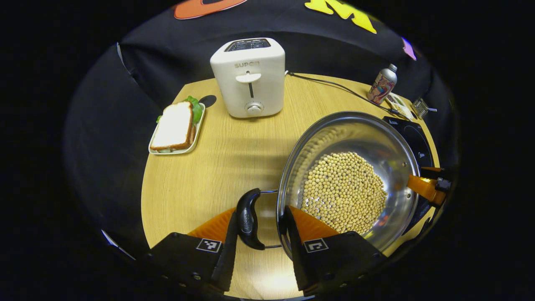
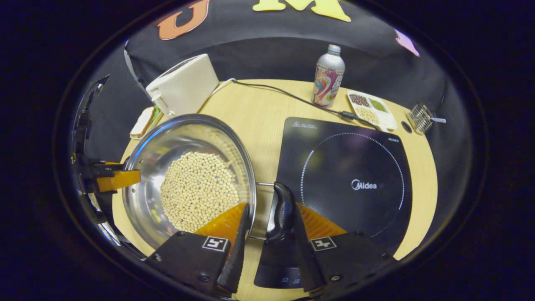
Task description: First push the handle of the pot to place it horizontally, then grasp the pot with both hands and set it on the induction cooktop.
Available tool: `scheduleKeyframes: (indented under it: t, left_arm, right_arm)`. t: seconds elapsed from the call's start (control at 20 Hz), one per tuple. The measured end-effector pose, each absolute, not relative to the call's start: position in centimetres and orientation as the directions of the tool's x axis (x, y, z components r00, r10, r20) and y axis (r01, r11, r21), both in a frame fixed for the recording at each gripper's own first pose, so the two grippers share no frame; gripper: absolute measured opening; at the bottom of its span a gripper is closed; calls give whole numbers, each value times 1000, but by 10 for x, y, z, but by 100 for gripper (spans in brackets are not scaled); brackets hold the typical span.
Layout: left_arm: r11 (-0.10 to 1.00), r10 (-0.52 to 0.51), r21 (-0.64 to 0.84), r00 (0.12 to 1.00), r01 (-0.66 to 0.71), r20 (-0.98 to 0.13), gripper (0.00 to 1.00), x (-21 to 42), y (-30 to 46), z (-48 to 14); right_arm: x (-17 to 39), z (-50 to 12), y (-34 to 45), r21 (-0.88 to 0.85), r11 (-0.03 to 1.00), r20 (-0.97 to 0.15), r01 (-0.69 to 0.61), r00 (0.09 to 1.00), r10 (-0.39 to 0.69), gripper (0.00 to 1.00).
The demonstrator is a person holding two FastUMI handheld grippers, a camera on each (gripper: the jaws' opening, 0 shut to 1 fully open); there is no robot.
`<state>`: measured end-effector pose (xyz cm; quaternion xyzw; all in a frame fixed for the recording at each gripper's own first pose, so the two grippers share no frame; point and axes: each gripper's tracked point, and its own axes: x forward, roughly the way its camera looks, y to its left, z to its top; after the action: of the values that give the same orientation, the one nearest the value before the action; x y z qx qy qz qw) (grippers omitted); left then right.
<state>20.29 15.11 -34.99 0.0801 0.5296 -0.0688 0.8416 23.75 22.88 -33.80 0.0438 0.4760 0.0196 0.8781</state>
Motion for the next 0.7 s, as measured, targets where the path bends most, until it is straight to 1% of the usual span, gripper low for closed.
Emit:
scheduleKeyframes:
  t: [0.15,0.2,0.3,0.35,0.4,0.45,0.5,0.6,0.65,0.7]
  left_arm:
    - [980,-37,56,448,192,-893,56,202,153,-343]
    - [980,-36,58,455,192,-890,57,202,154,-342]
    - [978,-41,60,471,197,-881,57,202,155,-337]
    - [978,-44,60,479,201,-877,57,202,155,-335]
    - [977,-48,60,486,203,-873,57,203,156,-335]
    - [977,-48,59,486,203,-873,57,204,156,-335]
    - [977,-51,60,492,206,-869,56,204,155,-336]
    - [972,-52,73,505,225,-861,57,205,155,-332]
    - [970,-54,78,514,231,-856,56,205,153,-330]
    - [968,-57,80,517,238,-854,56,206,152,-331]
  right_arm:
    - [238,-328,226,92,996,-815,-11,574,82,58]
    - [238,-324,225,93,996,-811,-15,579,85,55]
    - [238,-317,221,89,996,-795,-21,601,84,55]
    - [236,-313,220,88,996,-787,-24,612,84,58]
    - [235,-309,217,89,996,-781,-24,618,85,56]
    - [233,-306,215,90,996,-776,-23,625,84,58]
    - [231,-303,212,89,996,-774,-20,628,82,55]
    - [227,-297,205,91,996,-765,-19,639,82,55]
    - [226,-294,201,97,995,-761,-13,643,83,58]
    - [224,-292,197,102,995,-759,-9,645,83,58]
